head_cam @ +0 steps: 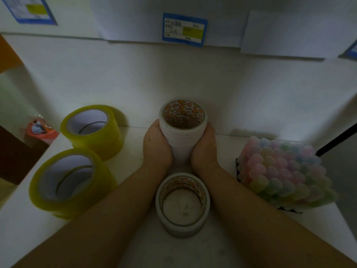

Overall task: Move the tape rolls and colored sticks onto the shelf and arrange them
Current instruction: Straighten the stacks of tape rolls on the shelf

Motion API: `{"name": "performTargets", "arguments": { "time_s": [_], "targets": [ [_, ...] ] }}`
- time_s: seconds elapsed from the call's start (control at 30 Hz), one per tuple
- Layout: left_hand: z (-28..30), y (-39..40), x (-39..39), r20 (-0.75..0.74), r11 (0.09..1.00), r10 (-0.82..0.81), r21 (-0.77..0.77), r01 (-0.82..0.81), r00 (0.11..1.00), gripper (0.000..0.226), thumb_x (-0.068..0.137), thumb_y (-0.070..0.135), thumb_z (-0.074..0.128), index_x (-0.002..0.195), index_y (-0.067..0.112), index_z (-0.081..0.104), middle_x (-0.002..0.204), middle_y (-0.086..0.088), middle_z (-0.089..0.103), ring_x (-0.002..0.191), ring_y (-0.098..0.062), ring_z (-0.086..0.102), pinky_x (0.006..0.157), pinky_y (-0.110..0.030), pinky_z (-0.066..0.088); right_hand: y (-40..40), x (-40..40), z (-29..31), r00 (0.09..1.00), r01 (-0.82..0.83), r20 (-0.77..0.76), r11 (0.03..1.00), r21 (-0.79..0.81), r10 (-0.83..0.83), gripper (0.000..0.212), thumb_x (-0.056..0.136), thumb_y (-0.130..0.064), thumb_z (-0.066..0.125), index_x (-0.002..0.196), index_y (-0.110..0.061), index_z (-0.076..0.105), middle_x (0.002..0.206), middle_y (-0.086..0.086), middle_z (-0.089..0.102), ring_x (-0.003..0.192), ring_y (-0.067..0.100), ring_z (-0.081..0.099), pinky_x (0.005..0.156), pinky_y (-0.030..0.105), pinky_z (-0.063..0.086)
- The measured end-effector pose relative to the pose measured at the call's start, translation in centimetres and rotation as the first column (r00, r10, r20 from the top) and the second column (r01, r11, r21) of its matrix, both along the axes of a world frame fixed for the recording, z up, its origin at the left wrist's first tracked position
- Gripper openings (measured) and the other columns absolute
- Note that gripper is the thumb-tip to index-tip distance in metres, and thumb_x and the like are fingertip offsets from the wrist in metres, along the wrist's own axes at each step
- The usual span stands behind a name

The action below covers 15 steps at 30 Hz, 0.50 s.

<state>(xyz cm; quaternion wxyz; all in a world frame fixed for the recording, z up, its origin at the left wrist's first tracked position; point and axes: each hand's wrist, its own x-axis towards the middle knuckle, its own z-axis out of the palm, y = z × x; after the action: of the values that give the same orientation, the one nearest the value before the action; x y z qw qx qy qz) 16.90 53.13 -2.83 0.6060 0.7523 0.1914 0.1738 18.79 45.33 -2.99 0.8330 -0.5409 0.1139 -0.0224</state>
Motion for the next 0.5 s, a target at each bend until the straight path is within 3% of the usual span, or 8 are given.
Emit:
{"name": "performTargets", "arguments": {
  "time_s": [0.07,0.27,0.37,0.5],
  "targets": [
    [-0.2,0.2,0.4,-0.036,0.998,0.002,-0.064,-0.004,0.999,0.031,0.100,-0.005,0.036,0.081,0.014,0.051,0.071,0.012,0.045,0.063,0.006,0.039,0.049,0.001,0.033,-0.3,0.1,0.1,1.000,-0.019,-0.020,1.000,-0.017,0.019,0.040,0.105,-0.023,0.035,0.082,-0.020,0.068,0.076,-0.007,0.070,0.069,0.001,0.065,0.061,0.012,0.050],
    [-0.2,0.7,0.2,0.038,0.996,0.019,0.083,-0.022,0.999,0.025,0.101,0.006,0.043,0.082,0.016,0.056,0.078,0.011,0.053,0.071,0.001,0.048,0.060,-0.008,0.036,-0.9,-0.5,0.3,0.999,-0.044,-0.030,0.990,-0.137,0.040,0.039,0.105,-0.025,0.037,0.078,-0.024,0.064,0.068,-0.015,0.064,0.051,-0.012,0.056,0.050,0.006,0.044],
    [0.0,0.7,0.0,0.060,0.996,-0.002,0.092,-0.003,0.998,0.020,0.101,0.008,0.042,0.097,0.012,0.062,0.085,0.005,0.057,0.083,-0.008,0.052,0.074,-0.019,0.038,-0.7,-0.7,0.7,0.999,-0.032,-0.036,0.988,-0.150,0.026,0.039,0.105,-0.026,0.036,0.077,-0.024,0.063,0.072,-0.012,0.064,0.060,-0.006,0.057,0.050,0.007,0.044],
    [0.3,0.5,-0.3,0.051,0.995,-0.008,0.097,0.003,0.999,0.023,0.102,0.008,0.038,0.096,0.017,0.058,0.079,0.014,0.050,0.081,-0.007,0.050,0.070,-0.014,0.034,-0.5,-1.0,1.0,0.999,-0.022,-0.038,0.983,-0.182,0.015,0.039,0.104,-0.030,0.036,0.078,-0.026,0.065,0.074,-0.012,0.066,0.071,0.001,0.058,0.056,0.015,0.047]
  ]
}}
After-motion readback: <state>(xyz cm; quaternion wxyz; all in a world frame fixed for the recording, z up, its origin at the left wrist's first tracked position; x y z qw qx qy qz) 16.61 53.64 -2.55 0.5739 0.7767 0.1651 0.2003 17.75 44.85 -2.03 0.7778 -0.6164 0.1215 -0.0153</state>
